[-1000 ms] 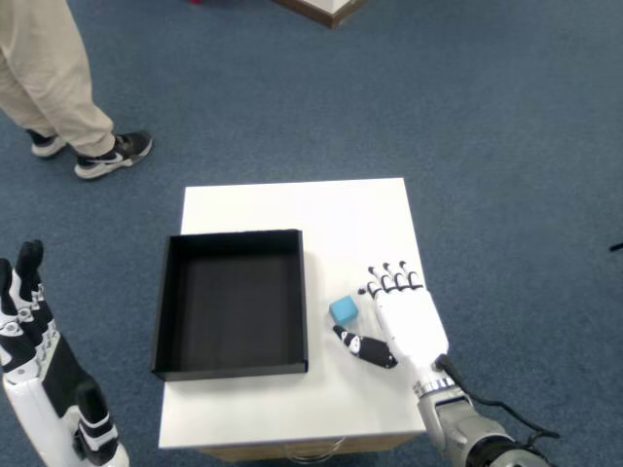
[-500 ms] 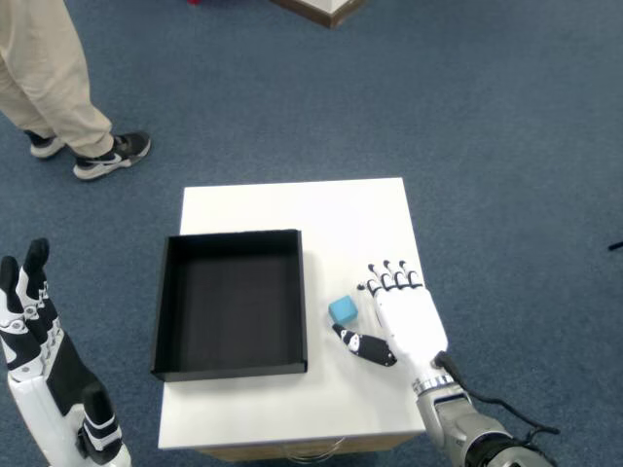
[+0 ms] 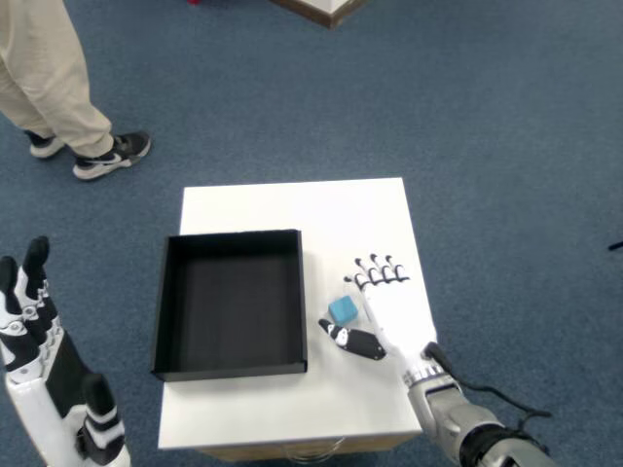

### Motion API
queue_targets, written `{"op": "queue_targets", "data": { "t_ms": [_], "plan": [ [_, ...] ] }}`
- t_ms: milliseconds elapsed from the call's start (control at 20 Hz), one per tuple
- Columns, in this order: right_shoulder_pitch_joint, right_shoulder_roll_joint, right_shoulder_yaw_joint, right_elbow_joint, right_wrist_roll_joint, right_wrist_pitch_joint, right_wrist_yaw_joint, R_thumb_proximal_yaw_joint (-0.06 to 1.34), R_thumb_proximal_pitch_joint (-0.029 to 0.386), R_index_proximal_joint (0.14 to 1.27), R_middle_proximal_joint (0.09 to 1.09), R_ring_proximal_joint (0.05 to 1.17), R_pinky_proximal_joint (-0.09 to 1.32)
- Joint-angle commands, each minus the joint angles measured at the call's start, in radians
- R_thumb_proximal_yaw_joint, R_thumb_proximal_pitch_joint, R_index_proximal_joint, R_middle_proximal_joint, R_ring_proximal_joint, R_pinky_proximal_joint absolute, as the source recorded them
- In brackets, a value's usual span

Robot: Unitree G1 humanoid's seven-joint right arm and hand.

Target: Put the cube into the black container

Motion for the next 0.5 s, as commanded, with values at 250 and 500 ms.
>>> {"op": "queue_targets", "data": {
  "t_ms": [250,500],
  "plan": [
    [-0.059,-0.013,0.051,-0.025,0.046,0.044,0.019,0.33,-0.013,0.41,0.16,0.11,-0.03],
    [-0.065,-0.012,0.098,-0.028,0.075,0.072,0.038,0.34,-0.012,0.41,0.15,0.11,-0.03]
  ]
}}
